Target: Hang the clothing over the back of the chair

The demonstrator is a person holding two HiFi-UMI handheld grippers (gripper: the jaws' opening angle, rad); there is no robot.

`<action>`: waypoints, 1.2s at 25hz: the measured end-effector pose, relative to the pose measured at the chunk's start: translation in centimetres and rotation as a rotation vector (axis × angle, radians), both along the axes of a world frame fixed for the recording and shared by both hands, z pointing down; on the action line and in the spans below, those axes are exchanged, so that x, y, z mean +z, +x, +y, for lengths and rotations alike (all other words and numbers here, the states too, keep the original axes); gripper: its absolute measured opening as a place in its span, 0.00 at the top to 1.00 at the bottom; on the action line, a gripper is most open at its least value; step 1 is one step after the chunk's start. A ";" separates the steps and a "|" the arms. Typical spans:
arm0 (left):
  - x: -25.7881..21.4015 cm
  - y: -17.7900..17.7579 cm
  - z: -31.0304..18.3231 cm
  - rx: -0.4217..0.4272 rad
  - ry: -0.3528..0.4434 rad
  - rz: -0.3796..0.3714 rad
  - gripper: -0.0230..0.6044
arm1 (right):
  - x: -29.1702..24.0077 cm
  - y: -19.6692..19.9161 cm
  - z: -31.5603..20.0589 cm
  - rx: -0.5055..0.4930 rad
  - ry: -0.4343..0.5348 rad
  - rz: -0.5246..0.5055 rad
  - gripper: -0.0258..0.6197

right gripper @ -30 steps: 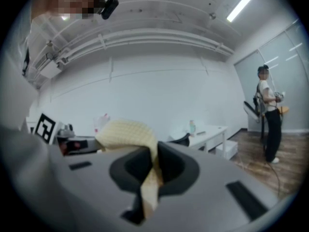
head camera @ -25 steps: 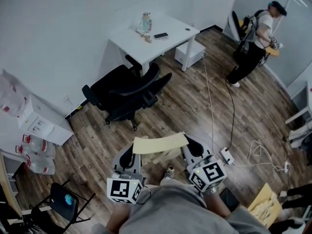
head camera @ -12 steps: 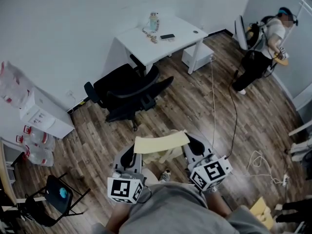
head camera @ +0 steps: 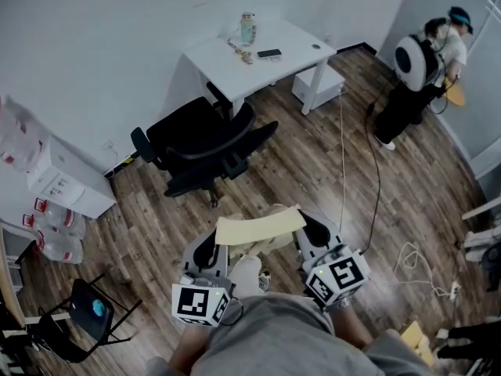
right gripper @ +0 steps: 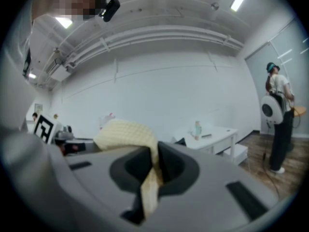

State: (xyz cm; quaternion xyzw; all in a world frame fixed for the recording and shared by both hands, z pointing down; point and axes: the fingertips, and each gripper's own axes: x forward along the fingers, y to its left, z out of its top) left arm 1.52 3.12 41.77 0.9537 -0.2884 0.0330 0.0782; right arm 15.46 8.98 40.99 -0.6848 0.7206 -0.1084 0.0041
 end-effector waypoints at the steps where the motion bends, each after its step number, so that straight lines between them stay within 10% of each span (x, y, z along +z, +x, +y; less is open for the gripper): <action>1: 0.1 0.2 -0.3 0.000 -0.003 0.001 0.92 | 0.0 0.2 -0.4 -0.001 0.000 0.003 0.90; 30: -1.5 5.2 -14.7 -0.050 0.004 0.078 0.92 | -1.5 4.8 -17.0 -0.122 0.007 0.001 0.90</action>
